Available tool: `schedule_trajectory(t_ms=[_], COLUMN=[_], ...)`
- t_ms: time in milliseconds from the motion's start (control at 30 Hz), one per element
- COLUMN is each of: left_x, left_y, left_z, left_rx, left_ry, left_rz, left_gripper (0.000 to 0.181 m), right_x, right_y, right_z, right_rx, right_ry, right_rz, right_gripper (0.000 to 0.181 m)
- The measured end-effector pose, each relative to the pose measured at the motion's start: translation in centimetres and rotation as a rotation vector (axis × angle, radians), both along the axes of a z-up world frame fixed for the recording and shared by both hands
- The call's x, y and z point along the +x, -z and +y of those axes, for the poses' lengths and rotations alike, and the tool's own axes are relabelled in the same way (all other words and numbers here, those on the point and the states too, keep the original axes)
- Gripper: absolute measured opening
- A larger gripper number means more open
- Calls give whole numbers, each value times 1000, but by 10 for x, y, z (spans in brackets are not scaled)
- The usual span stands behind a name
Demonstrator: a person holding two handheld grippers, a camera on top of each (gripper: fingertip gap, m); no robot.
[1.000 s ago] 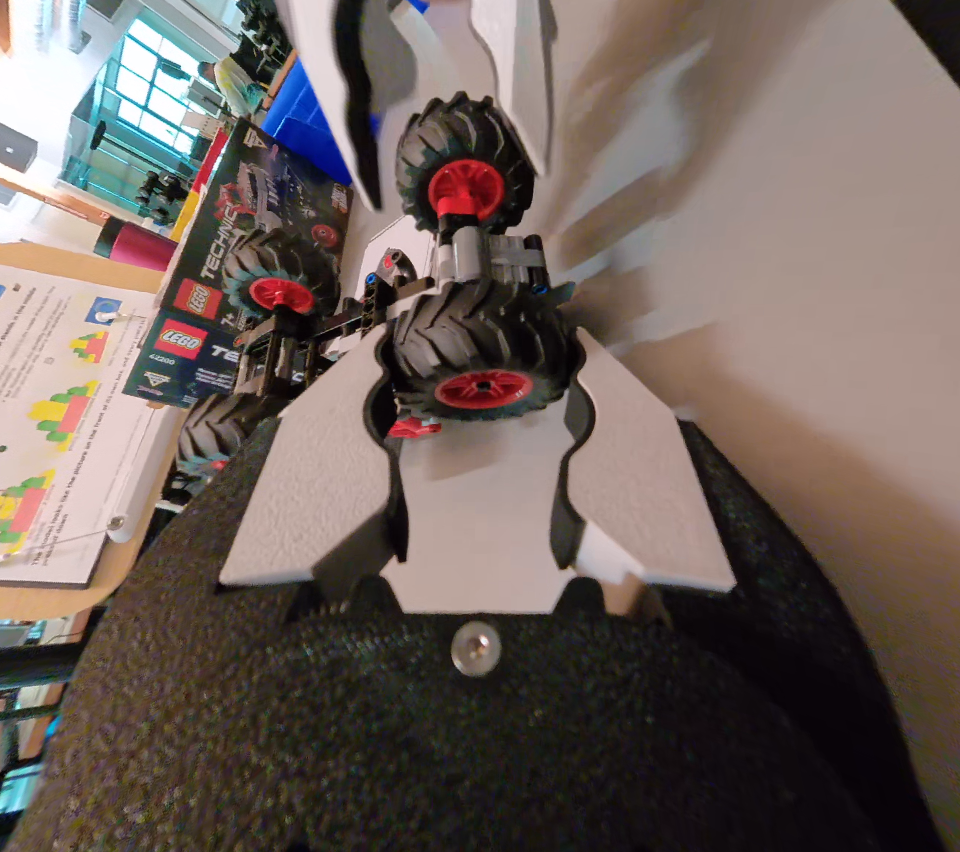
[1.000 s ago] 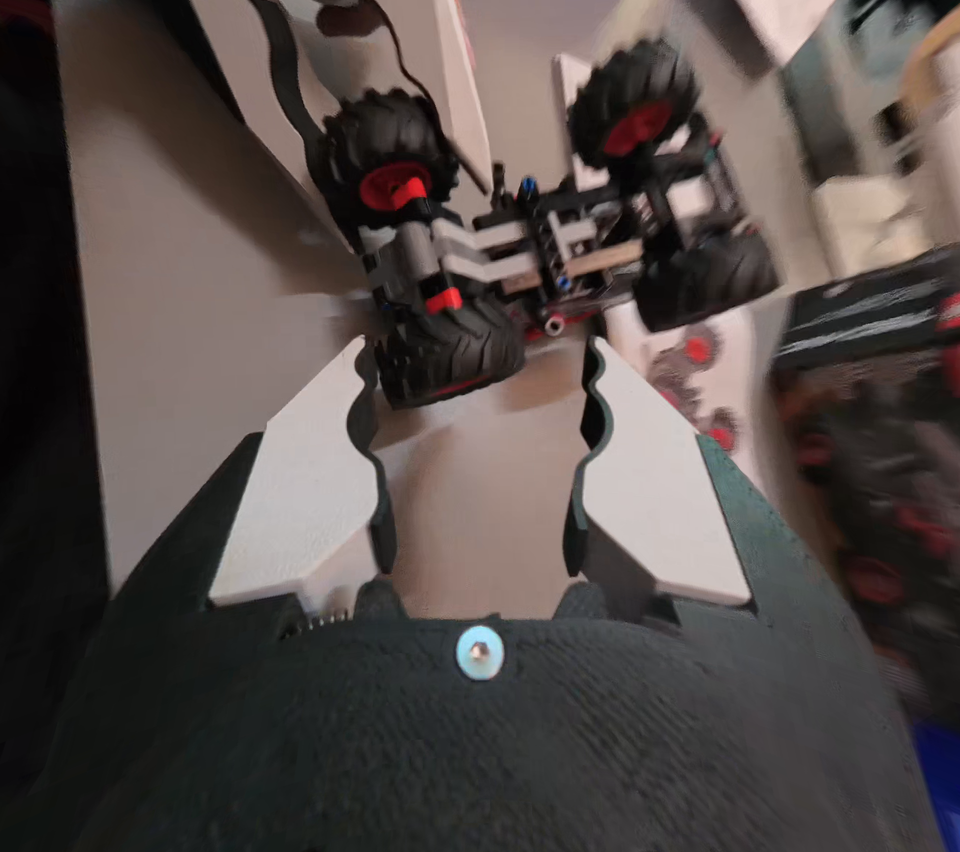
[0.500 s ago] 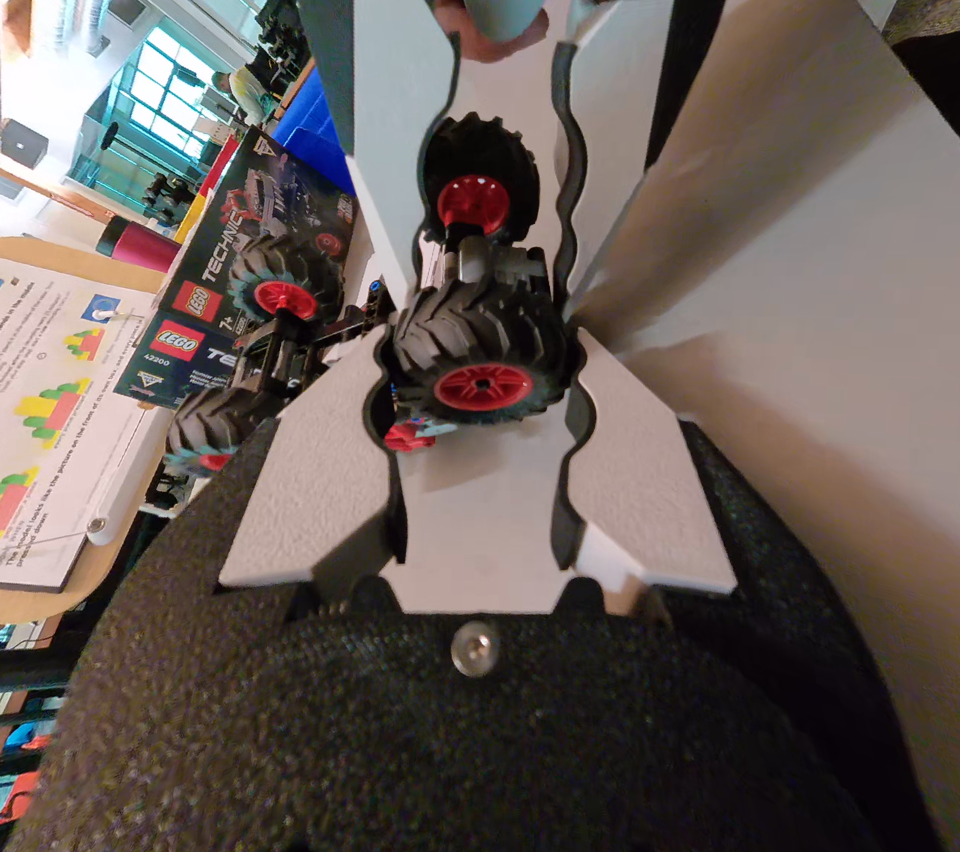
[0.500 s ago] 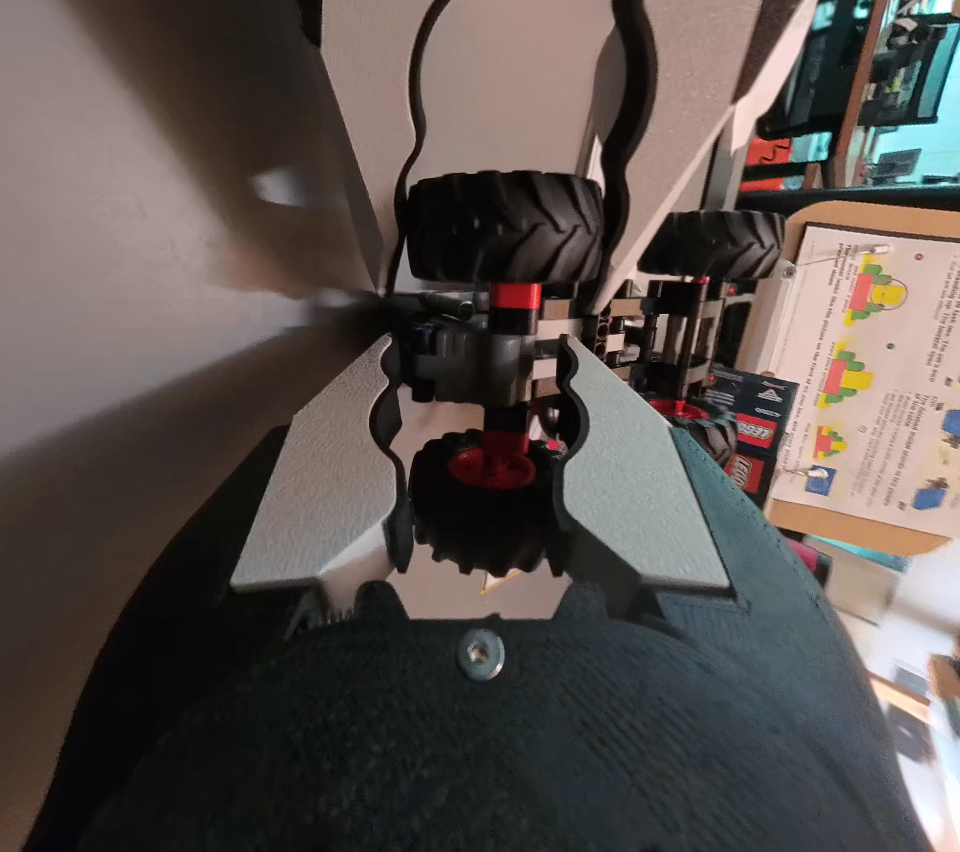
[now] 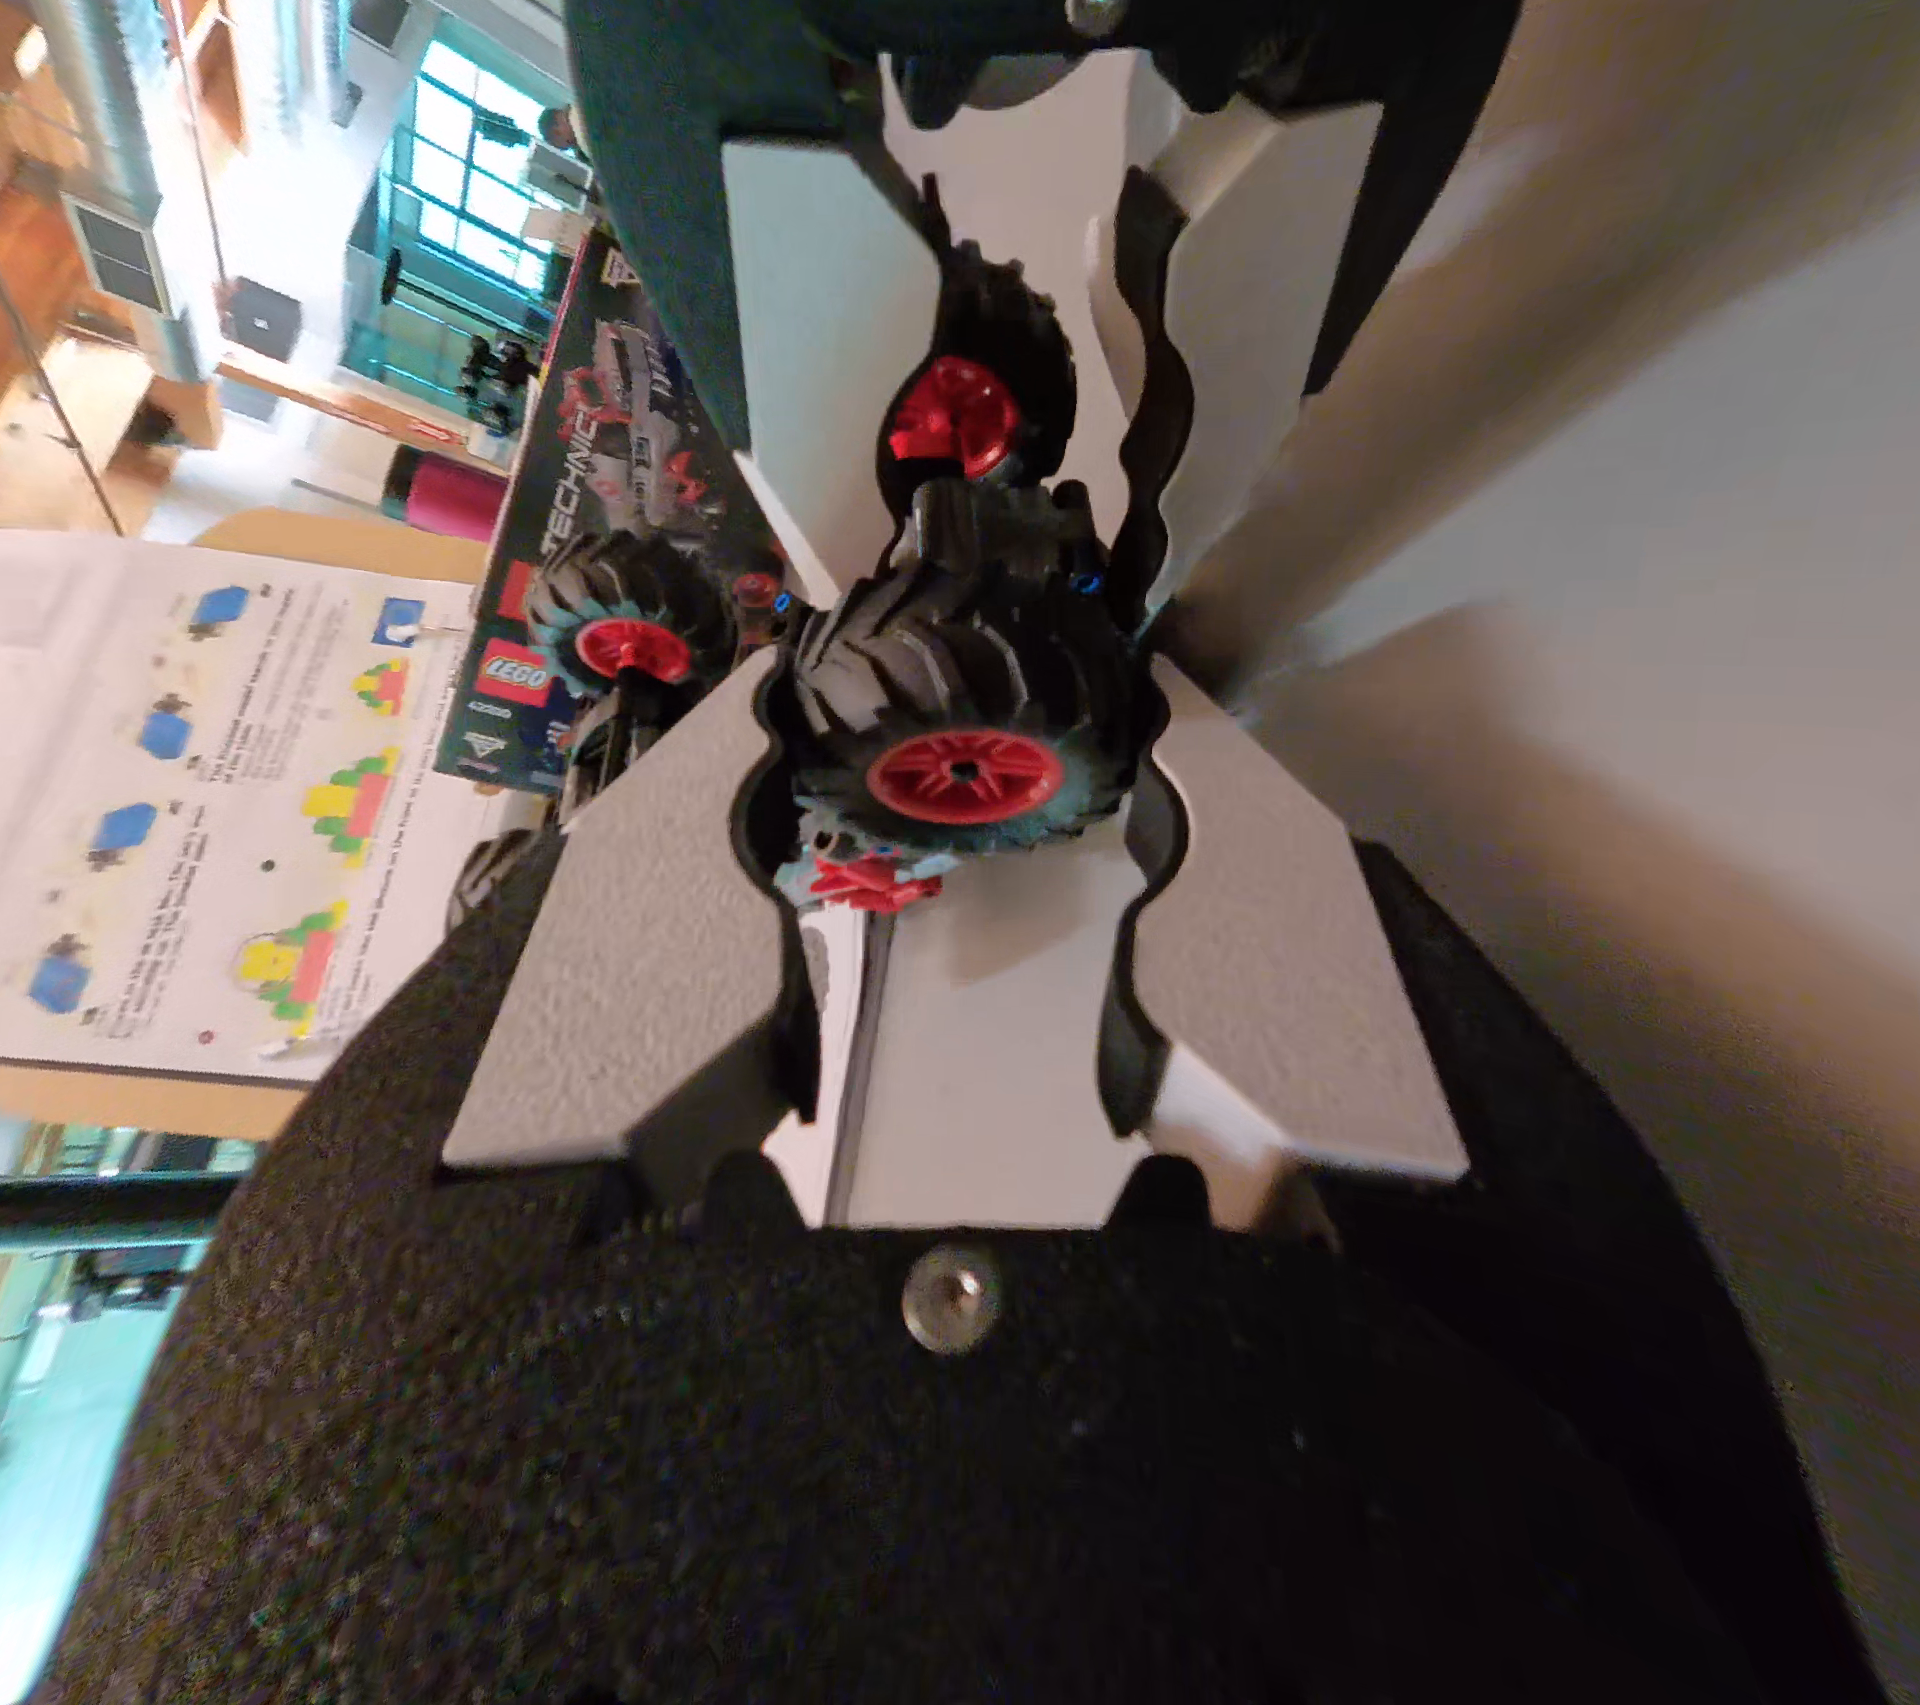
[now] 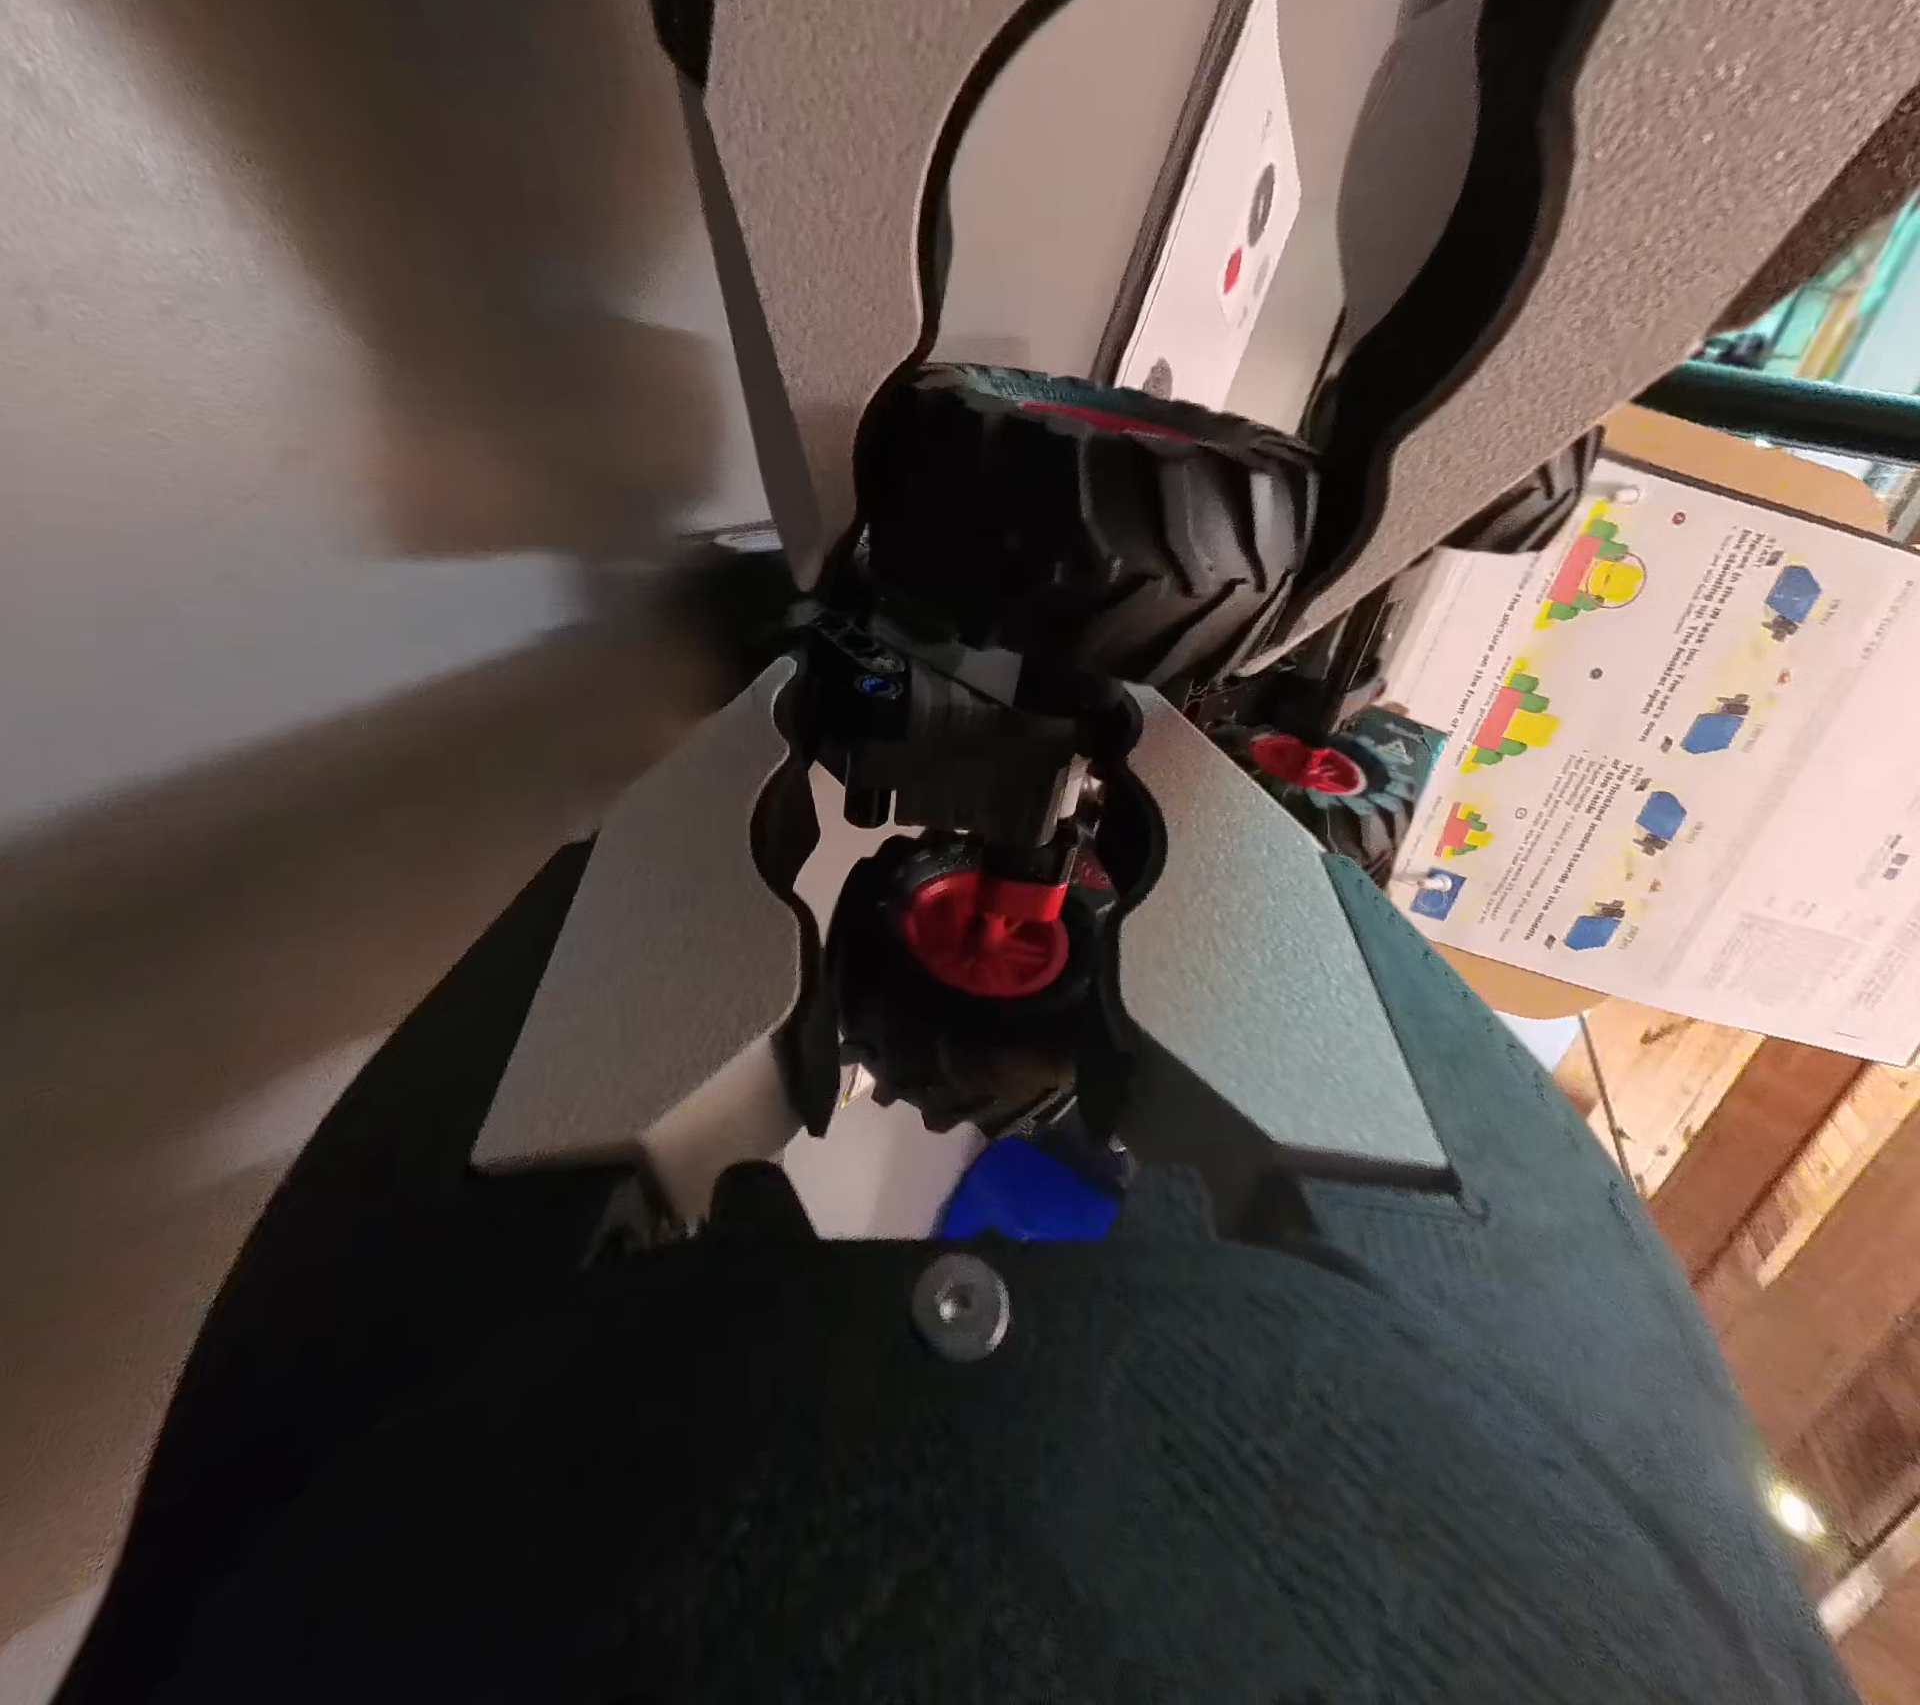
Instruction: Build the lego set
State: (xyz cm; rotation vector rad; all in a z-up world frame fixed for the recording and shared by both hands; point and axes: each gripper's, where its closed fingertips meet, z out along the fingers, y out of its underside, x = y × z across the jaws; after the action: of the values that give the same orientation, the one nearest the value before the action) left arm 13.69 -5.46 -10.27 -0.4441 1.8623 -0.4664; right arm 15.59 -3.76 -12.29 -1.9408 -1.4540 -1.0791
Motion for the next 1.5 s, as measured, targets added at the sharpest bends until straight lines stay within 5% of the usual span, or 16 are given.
schedule_trajectory(t_ms=[167,333,467,700,900,1133,1300,1500], left_x=[-4,-5,-8,-7,-4,-4,-5,-3], left_y=[1,0,2,-3,-12,-16,-13,-10], left_z=[1,6,2,3,14,18,13,3], left_rx=[-228,-27,-295,-213,-214,-183,-156,-131], left_ry=[2,-30,-13,28,-1,6,23,50], left_rz=[50,-34,52,-38,-87,-106,-106,-95], left_gripper=[60,60,60,61,61,61,62,62], right_x=[-2,-2,-4,-11,-28,-29,-25,-35], right_y=[0,0,-2,-4,-37,-36,-61,-33], right_z=[2,4,5,2,-3,-1,-2,1], right_rx=[-1,-6,-6,-51,51,6,73,-39], right_ry=[16,18,0,-2,-51,-74,-65,-101], right_rz=[16,23,31,129,365,411,487,429], right_gripper=[53,52,47,48,38,34,29,33])
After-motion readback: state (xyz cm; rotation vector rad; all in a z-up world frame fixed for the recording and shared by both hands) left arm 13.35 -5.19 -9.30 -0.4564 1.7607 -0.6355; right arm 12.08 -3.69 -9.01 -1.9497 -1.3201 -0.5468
